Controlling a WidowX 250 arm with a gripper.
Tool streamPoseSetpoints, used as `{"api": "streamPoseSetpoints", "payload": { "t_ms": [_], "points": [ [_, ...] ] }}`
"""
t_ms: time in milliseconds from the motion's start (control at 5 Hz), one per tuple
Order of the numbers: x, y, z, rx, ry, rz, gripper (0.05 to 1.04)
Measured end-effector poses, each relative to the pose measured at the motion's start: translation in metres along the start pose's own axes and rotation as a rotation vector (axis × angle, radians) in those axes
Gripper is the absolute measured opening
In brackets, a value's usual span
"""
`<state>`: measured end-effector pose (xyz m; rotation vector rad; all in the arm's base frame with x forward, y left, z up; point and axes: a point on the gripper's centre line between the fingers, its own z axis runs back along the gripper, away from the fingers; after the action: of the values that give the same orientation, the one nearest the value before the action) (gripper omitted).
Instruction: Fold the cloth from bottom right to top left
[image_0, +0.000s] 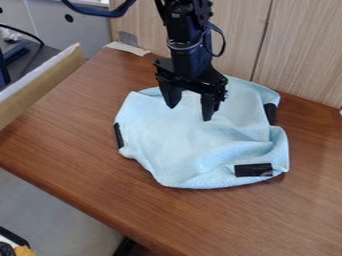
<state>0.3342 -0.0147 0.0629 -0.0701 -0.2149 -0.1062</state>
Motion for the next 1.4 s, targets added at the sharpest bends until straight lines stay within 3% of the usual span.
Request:
{"api": "streamPoseSetpoints", "payload": {
  "t_ms": [200,400,600,1000,1200,1400],
  "points": [
    [-0.005,0.000,-0.011,-0.007,0.037,-0.003,0.999],
    [-0.004,-0.013,-0.023,-0.035,0.083,-0.109,0.999],
    [-0.003,-0.028,-0.027,-0.058,0.096,-0.207,0.999],
    [-0.009,-0.070,-0.037,-0.174,0.129,-0.547,0.999],
    [-0.011,-0.089,-0.039,-0.195,0.106,-0.682,0.999],
    [-0.018,-0.103,-0.047,-0.190,0.132,-0.768,0.999]
  ]
}}
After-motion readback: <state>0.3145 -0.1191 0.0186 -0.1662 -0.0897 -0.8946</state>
